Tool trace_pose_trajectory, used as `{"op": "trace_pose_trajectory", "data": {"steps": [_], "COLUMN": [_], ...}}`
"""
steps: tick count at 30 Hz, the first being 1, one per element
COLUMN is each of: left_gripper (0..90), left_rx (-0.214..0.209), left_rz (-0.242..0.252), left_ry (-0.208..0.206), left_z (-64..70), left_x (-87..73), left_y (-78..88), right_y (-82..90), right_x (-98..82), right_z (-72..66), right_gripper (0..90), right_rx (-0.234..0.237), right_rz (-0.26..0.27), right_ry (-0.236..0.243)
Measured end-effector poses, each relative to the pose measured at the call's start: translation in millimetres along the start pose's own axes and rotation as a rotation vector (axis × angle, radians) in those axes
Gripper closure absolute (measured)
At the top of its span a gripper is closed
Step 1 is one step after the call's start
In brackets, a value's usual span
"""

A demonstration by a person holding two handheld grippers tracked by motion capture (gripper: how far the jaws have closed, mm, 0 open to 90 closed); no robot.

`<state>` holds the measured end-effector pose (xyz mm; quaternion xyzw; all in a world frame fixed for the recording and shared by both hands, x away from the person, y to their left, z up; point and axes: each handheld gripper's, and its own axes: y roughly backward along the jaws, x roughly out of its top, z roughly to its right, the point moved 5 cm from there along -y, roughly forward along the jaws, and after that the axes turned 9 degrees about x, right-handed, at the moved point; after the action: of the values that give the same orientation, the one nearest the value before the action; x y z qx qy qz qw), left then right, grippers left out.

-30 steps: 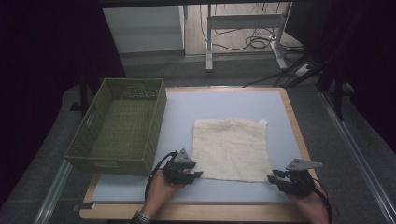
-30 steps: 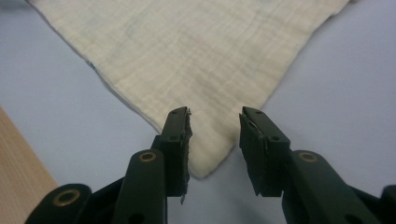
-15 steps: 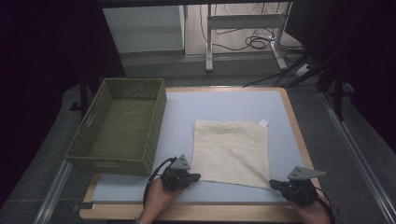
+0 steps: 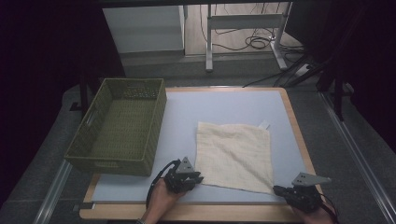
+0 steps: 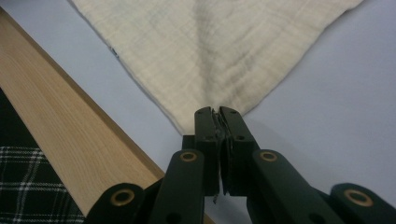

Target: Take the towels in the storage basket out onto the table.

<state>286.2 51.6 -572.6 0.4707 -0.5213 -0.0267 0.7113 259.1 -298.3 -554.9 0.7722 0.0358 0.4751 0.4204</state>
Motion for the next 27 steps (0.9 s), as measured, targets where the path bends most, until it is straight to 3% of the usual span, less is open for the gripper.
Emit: {"op": "trace_pose_trajectory", "data": {"steps": [3, 9, 12, 13, 16, 21, 23, 27], "left_gripper": [90.0, 90.0, 89.5, 87.8, 66.8, 51.4, 46.8, 39.1], "left_rx": [0.005, -0.114, -0.125, -0.119, -0.069, 0.011, 0.044, 0.065], "left_rz": [-0.026, 0.004, -0.004, 0.003, 0.034, 0.041, 0.040, 0.054], "left_ry": [-0.017, 0.020, 0.026, 0.029, 0.061, 0.081, 0.089, 0.103], "left_z": [3.3, 16.5, 20.4, 18.5, 6.6, -15.4, -23.0, -33.9], "left_x": [0.8, -7.2, -15.5, -17.2, -12.7, 0.9, 5.2, 13.6], "left_y": [3.7, 29.4, 31.2, 31.1, 32.9, 26.2, 20.0, 9.4], "right_y": [0.9, 3.8, 4.7, 5.1, 8.8, 13.2, 10.5, 2.3], "right_x": [-0.2, -0.4, -1.8, -1.9, 0.2, 11.8, 15.7, 23.9], "right_z": [0.1, -3.6, -7.6, -8.4, -8.6, 0.7, 6.4, 17.2], "right_gripper": [86.4, 86.3, 86.3, 86.3, 84.7, 76.6, 68.6, 63.2], "right_rx": [0.003, 0.007, 0.016, 0.017, 0.012, -0.010, 0.002, -0.074], "right_rz": [0.009, 0.011, 0.004, 0.004, 0.015, 0.048, 0.047, 0.044], "right_ry": [-0.006, 0.004, 0.009, 0.012, 0.012, 0.008, -0.007, 0.013]}}
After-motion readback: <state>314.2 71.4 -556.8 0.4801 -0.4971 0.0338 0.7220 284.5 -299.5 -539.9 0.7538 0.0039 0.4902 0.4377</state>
